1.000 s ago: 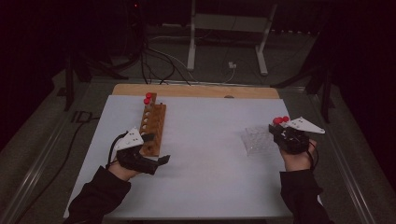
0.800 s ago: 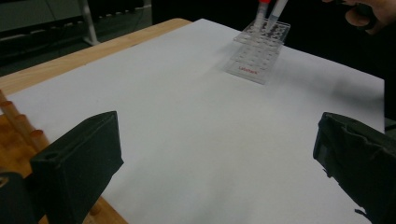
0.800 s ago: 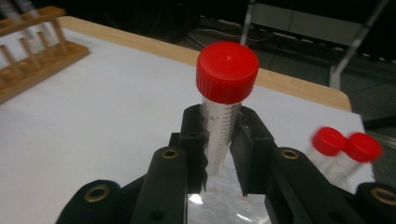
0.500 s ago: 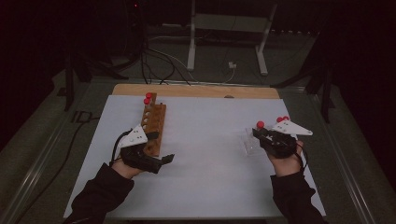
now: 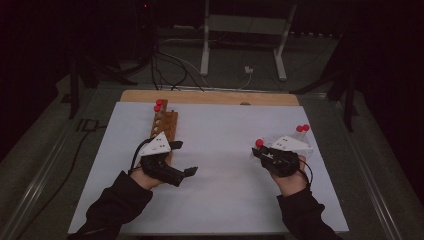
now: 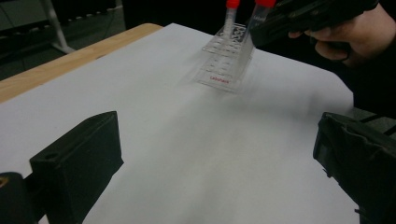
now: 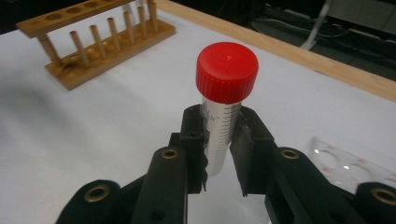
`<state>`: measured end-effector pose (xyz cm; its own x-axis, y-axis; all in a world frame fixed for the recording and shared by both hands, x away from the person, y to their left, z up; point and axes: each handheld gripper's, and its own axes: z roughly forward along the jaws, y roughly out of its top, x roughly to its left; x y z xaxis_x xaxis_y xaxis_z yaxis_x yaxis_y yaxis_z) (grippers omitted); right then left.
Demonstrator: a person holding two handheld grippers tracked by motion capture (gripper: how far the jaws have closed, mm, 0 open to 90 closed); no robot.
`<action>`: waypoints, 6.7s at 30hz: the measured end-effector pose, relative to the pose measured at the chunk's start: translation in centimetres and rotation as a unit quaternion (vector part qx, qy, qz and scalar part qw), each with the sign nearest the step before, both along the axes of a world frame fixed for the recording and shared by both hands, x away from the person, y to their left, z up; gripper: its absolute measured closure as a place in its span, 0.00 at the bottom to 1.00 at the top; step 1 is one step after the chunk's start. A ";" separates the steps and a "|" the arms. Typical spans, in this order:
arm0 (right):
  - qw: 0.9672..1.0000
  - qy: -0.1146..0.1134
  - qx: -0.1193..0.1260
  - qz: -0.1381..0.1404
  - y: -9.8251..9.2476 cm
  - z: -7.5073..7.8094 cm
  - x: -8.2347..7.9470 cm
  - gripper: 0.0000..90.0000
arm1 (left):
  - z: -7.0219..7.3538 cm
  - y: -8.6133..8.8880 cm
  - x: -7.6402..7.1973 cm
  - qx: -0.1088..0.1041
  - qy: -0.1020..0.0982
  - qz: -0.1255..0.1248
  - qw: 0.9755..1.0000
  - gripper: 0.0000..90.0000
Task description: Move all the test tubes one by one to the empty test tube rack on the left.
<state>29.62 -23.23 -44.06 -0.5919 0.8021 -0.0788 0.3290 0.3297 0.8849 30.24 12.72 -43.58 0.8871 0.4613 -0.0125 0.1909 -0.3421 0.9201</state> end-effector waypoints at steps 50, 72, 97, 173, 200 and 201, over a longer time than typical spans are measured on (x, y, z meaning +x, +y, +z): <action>0.994 0.028 -0.018 0.108 5.4 -1.8 -1.9 0.83 | 0.1 -9.6 1.0 0.006 -0.016 -0.093 0.995 0.57; 0.994 0.026 -0.001 0.111 5.1 -1.7 -2.1 0.77 | 0.2 -9.8 1.1 0.025 -0.037 -0.083 0.996 0.80; 0.997 -0.002 0.053 0.051 3.1 -0.1 -2.4 0.00 | 3.7 -0.8 3.1 0.006 -0.068 0.051 0.996 0.80; 0.995 -0.001 0.071 0.070 2.0 -0.3 -2.1 0.00 | -1.2 6.6 11.6 0.066 -0.038 0.295 0.953 0.79; 0.995 -0.046 0.081 -0.036 -4.9 2.8 -1.0 0.00 | 0.1 6.0 3.1 -0.005 -0.020 0.122 0.992 0.02; 0.995 -0.045 0.082 -0.043 -5.4 2.8 -0.8 0.00 | -0.1 5.8 2.8 -0.003 -0.022 0.119 0.993 0.02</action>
